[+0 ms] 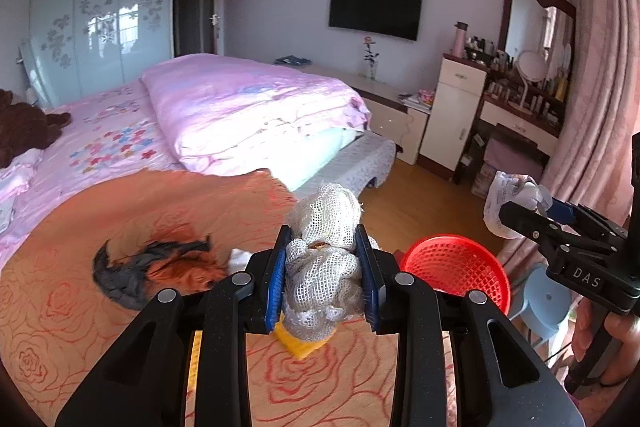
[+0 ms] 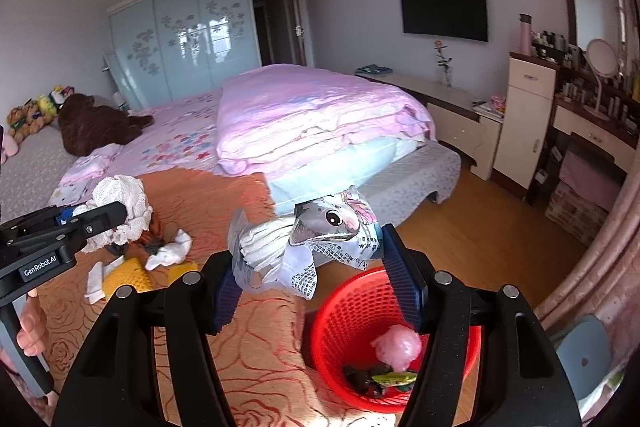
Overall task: Collect trash
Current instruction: 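Carry the white mesh bag and tissue bundle toward the red wastebasket with both tools, then open both tools over the red wastebasket to drop the held items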
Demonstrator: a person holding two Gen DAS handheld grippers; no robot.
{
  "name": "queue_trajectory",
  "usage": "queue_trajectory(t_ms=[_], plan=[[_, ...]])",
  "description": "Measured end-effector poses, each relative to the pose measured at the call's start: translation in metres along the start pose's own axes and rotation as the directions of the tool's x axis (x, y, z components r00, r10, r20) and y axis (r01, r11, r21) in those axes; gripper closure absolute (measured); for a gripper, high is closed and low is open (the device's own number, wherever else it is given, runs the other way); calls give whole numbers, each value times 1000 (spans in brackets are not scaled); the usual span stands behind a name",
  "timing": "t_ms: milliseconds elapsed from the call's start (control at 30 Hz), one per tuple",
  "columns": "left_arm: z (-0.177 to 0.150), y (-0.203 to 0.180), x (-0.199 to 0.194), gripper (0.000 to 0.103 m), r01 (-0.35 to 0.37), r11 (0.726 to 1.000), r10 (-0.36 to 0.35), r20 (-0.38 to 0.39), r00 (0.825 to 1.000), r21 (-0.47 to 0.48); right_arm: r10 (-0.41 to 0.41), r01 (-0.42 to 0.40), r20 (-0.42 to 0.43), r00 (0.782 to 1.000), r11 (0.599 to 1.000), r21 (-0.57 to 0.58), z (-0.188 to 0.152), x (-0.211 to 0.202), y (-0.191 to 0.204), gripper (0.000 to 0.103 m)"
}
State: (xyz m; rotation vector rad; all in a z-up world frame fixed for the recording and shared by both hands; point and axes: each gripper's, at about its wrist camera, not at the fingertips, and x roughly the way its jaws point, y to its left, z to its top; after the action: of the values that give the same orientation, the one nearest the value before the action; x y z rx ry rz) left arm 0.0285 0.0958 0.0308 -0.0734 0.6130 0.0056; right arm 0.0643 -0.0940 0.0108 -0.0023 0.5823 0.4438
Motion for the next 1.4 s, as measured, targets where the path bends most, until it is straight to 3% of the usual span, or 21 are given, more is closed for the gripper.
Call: queue_trajectory(t_ms=[833, 1400], plan=[[2, -82, 52, 73, 120, 987, -110, -98, 989, 107, -162, 162, -4, 987, 981, 107, -21, -10, -58, 42], [-19, -122, 103, 73, 185, 969, -144, -237, 961, 162, -215, 229, -93, 972, 956, 186, -43, 11, -93, 41]])
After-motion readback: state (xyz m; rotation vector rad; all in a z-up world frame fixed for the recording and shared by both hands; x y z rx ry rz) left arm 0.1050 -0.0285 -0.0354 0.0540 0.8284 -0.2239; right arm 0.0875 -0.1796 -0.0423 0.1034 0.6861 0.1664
